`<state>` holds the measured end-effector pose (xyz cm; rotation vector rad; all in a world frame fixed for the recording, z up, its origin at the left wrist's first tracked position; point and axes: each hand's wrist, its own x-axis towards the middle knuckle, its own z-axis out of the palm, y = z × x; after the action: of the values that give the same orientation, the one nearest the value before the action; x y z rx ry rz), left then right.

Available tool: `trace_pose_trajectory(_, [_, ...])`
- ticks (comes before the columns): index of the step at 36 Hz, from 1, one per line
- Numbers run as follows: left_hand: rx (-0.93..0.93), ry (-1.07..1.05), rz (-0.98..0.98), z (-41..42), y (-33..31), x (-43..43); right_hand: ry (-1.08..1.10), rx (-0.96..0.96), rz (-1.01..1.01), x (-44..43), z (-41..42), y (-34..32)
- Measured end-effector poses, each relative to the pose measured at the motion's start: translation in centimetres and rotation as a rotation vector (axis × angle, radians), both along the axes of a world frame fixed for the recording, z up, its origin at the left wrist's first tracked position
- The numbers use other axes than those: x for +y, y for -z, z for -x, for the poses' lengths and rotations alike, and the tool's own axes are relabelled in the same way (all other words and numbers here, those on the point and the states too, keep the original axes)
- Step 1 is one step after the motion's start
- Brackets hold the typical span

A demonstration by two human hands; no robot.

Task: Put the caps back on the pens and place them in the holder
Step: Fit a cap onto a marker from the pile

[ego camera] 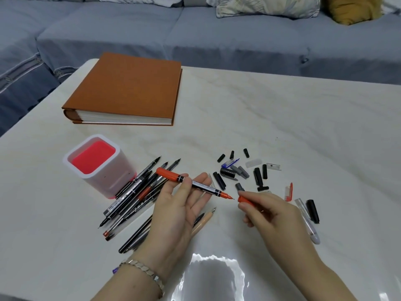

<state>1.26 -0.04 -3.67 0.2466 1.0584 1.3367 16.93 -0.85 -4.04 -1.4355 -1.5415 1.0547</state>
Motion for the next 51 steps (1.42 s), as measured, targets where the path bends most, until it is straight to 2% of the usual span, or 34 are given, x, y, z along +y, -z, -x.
trace_pose_trajectory(13, [0.042, 0.012, -0.035, -0.4, -0.4, -0.3, -0.070, -0.104, -0.099, 0.1, 0.2, 0.3])
trace_pose_trajectory(19, [0.083, 0.113, -0.036, -0.6, -0.6, -1.1, -0.091, -0.164, -0.180, 0.2, -0.1, 0.4])
trace_pose_trajectory(24, [0.014, 0.063, -0.060, -0.5, -0.3, -1.5, -0.170, -0.253, -0.267, 0.0, -0.6, 0.6])
trace_pose_trajectory(29, [0.072, 0.030, -0.137, -1.2, 0.0, -2.1, -0.142, -0.246, -0.246, -0.6, -0.6, 0.6])
trace_pose_trajectory(32, [0.138, 0.029, -0.211, -1.4, -0.2, -2.3, -0.110, -0.161, -0.163, -0.9, -0.6, 0.5])
trace_pose_trajectory(37, [0.214, 0.124, -0.304, -1.1, -0.2, -1.7, -0.093, 0.159, 0.126, -0.4, -0.9, -0.5])
trace_pose_trajectory(43, [0.261, 0.195, -0.437, -1.1, -1.2, -0.2, -0.086, 0.402, 0.284, 0.1, -0.7, -1.1])
trace_pose_trajectory(45, [0.278, 0.188, -0.419, -1.1, -1.2, 0.3, -0.048, 0.346, 0.216, 0.2, -0.2, -0.8])
trace_pose_trajectory(48, [0.338, 0.166, -0.368, -1.2, -1.0, 0.9, -0.028, 0.092, 0.042, 0.4, 0.2, 0.1])
trace_pose_trajectory(51, [0.480, 0.170, -0.287, -1.4, -0.4, 1.2, -0.118, -0.112, 0.026, 0.6, 0.5, 0.9])
